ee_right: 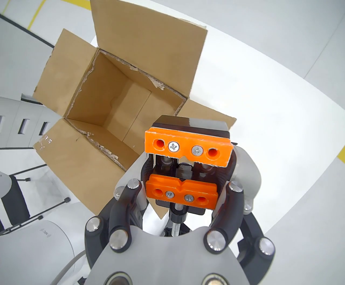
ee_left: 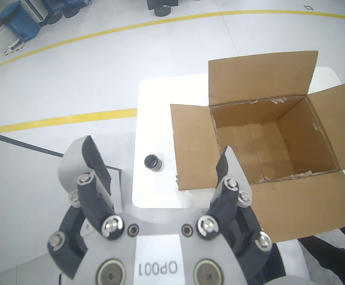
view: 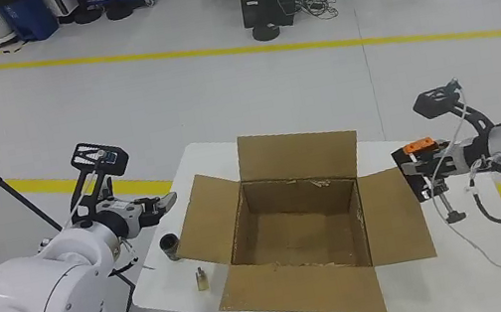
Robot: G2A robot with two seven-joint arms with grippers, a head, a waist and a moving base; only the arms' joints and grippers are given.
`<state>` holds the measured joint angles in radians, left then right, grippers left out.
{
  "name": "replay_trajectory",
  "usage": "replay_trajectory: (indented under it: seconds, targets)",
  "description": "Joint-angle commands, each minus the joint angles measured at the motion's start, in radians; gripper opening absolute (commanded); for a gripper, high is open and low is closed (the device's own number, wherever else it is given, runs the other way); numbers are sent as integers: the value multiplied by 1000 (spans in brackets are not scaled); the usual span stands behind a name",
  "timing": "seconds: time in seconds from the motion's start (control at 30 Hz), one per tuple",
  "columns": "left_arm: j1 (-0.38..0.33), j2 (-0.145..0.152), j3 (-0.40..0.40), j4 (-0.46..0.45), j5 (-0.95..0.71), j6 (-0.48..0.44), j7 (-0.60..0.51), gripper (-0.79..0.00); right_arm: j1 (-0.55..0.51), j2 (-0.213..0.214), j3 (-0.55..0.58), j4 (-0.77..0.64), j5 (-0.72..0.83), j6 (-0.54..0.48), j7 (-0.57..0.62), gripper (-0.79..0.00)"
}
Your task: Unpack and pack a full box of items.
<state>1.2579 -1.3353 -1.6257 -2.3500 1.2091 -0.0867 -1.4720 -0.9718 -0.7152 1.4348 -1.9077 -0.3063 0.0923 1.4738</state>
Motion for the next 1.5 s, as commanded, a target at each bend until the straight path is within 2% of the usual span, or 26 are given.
replay_trajectory:
  seconds: [0.0,0.13,0.37,0.6,1.37,1.47]
  targets:
    - [0,0,0,0,0,0,0,0,32,-8,-62,7,-8,-23,-38,-785]
    - [0,0,0,0,0,0,0,0,105,-29,-182,48,-16,-53,-98,-785]
    - [0,0,0,0,0,0,0,0,227,-72,-382,108,-42,-77,-106,-785]
    - [0,0,0,0,0,0,0,0,284,-102,-491,144,-63,-127,-121,-785]
    - [0,0,0,0,0,0,0,0,284,-102,-491,144,-63,-127,-121,-785]
    - [0,0,0,0,0,0,0,0,272,-105,-510,129,-95,-154,-152,-785]
